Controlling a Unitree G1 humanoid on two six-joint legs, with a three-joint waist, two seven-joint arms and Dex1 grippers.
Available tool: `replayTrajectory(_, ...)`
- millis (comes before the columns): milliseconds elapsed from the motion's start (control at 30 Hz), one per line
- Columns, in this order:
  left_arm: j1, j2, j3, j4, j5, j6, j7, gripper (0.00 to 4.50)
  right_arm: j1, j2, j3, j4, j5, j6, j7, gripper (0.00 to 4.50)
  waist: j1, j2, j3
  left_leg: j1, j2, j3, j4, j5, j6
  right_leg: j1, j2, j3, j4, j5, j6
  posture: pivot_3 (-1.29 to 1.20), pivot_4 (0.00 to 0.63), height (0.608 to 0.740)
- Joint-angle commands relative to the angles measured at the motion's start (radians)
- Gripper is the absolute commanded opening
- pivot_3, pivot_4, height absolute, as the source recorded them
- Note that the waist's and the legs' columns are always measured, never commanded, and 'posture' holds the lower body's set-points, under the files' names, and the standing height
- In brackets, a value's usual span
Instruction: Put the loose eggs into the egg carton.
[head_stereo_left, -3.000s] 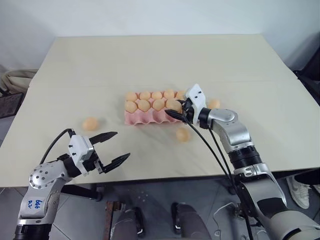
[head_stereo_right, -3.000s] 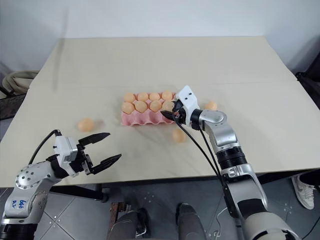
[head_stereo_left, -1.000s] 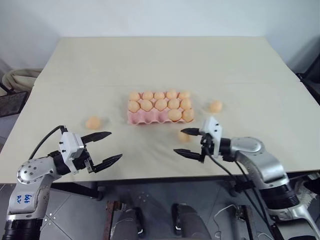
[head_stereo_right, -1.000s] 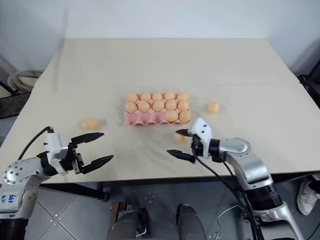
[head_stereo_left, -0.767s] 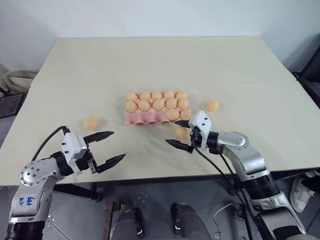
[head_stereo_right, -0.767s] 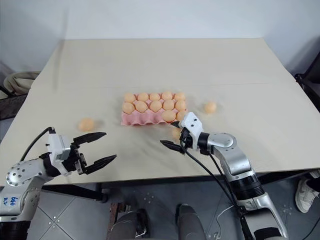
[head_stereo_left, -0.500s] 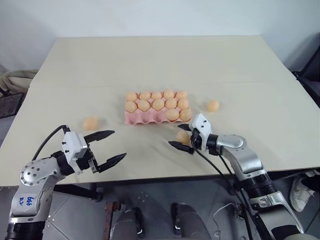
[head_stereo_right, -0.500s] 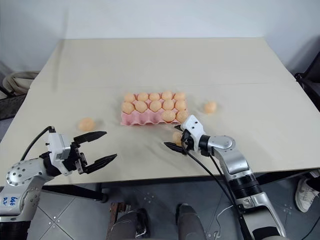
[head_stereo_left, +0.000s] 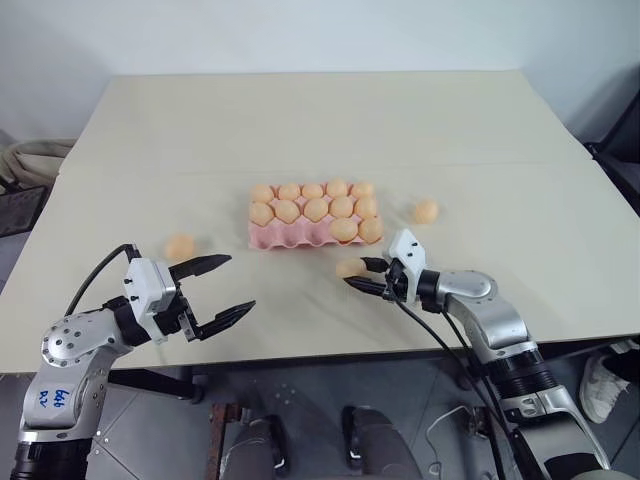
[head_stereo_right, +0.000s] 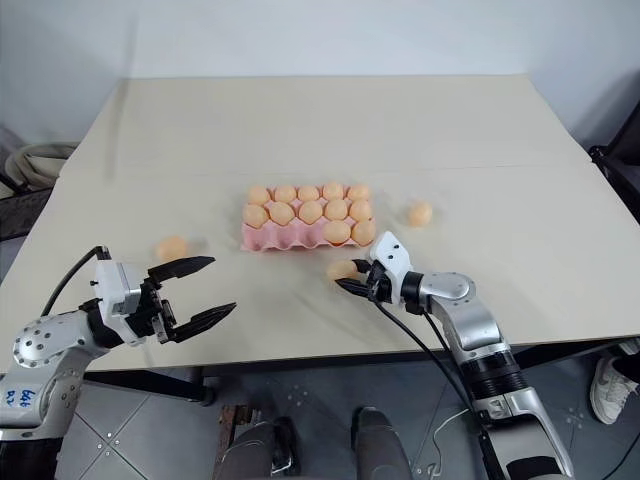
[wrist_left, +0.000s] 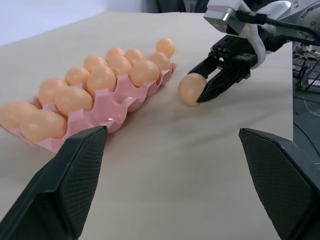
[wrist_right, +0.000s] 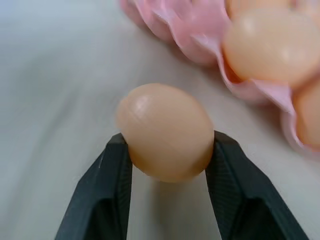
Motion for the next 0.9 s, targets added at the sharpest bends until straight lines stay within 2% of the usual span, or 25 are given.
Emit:
replayTrajectory(33, 0.001, -0.006, 0.016, -0.004, -0.014, -0.011, 0.006, 4.5, -0.034, 0.016, -0.027, -0.079, 0.052, -0.004, 0.027, 1.91, 0.0, 0.0, 0.0, 0.0, 0.0, 0.0, 0.0, 0.0, 0.0, 0.0, 0.0, 0.0, 0.0, 0.0, 0.0, 0.0, 0.15, 0.74)
replayTrajectory(167, 0.014, -0.015, 0.023, -0.005, -0.01, -0.018, 0.016, 4.5, -0.104, 0.05, -0.015, -0.091, 0.06, 0.046, 0.003, 1.91, 0.0, 0.0, 0.0, 0.0, 0.0, 0.0, 0.0, 0.0, 0.0, 0.0, 0.0, 0.0, 0.0, 0.0, 0.0, 0.0, 0.15, 0.74)
replayTrajectory(367, 0.038, -0.029, 0.029, -0.015, -0.008, -0.028, 0.037, 4.5, -0.283, 0.127, -0.007, 0.072, -0.033, 0.061, -0.124, 1.91, -0.003, 0.0, 0.0, 0.0, 0.001, 0.0, 0.0, 0.0, -0.001, -0.001, 0.0, 0.0, 0.001, -0.001, -0.001, 0.0, 0.15, 0.74)
replayTrajectory(467, 0.049, -0.035, 0.029, -0.026, -0.007, -0.031, 0.048, 4.5, -0.328, 0.138, 0.009, 0.155, -0.074, 0.024, -0.127, 1.91, -0.003, 0.0, 0.0, 0.0, 0.0, 0.0, -0.001, 0.0, -0.001, -0.001, 0.0, 0.0, 0.0, -0.001, -0.001, 0.0, 0.15, 0.74)
replayTrajectory(567, 0.061, -0.038, 0.034, -0.039, -0.009, -0.033, 0.056, 4.5, -0.333, 0.138, 0.013, 0.171, -0.078, 0.016, -0.103, 2.7, 0.001, 0.0, 0.0, -0.001, 0.0, 0.0, -0.001, -0.001, -0.003, -0.001, -0.003, -0.005, 0.0, -0.001, -0.002, 0.0, 0.15, 0.74)
replayTrajectory(733, 0.077, -0.038, 0.033, -0.05, -0.013, -0.035, 0.065, 4.5, -0.309, 0.127, 0.001, 0.126, -0.061, 0.029, -0.082, 4.46, -0.001, 0.0, 0.0, -0.002, 0.001, 0.002, -0.001, -0.001, -0.005, -0.002, -0.007, -0.017, 0.0, -0.001, -0.002, 0.0, 0.15, 0.74)
replayTrajectory(900, 0.053, -0.039, 0.01, -0.042, -0.013, -0.031, 0.061, 4.5, -0.248, 0.075, -0.062, 0.018, -0.014, 0.023, -0.064, 4.46, 0.003, 0.001, 0.0, -0.002, 0.001, 0.001, 0.0, -0.002, -0.003, -0.002, -0.007, -0.018, 0.0, -0.001, -0.002, 0.0, 0.15, 0.74)
